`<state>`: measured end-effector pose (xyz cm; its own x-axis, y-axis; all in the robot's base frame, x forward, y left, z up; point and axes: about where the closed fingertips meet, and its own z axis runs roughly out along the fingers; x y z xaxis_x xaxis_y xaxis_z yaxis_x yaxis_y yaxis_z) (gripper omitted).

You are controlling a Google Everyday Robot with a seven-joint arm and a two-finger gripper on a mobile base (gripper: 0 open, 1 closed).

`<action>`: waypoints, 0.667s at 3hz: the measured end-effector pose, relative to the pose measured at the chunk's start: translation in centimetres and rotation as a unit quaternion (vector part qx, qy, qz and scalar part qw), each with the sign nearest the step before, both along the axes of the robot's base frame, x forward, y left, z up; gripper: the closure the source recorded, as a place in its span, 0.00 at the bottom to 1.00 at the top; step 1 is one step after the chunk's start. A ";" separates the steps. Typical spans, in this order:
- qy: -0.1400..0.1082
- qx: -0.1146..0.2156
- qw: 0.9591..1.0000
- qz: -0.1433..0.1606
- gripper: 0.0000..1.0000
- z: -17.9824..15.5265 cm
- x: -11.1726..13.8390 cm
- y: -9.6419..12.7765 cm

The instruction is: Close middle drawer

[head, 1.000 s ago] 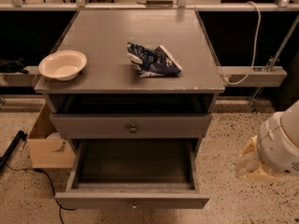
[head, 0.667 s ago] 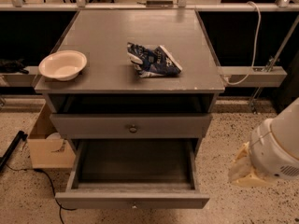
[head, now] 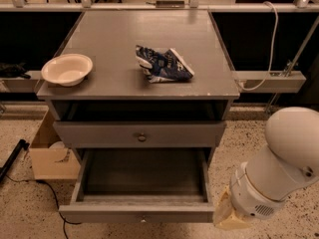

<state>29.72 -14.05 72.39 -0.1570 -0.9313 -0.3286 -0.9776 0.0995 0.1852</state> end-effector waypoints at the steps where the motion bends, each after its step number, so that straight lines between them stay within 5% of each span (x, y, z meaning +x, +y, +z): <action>1: -0.020 0.088 0.996 -0.024 1.00 -1.0 0.1 1.6; 2: -0.075 0.152 0.984 -0.055 1.00 -0.1 0.5 2.3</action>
Offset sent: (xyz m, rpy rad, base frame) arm 0.0100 0.0277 0.0065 0.4305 -0.2481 -0.1747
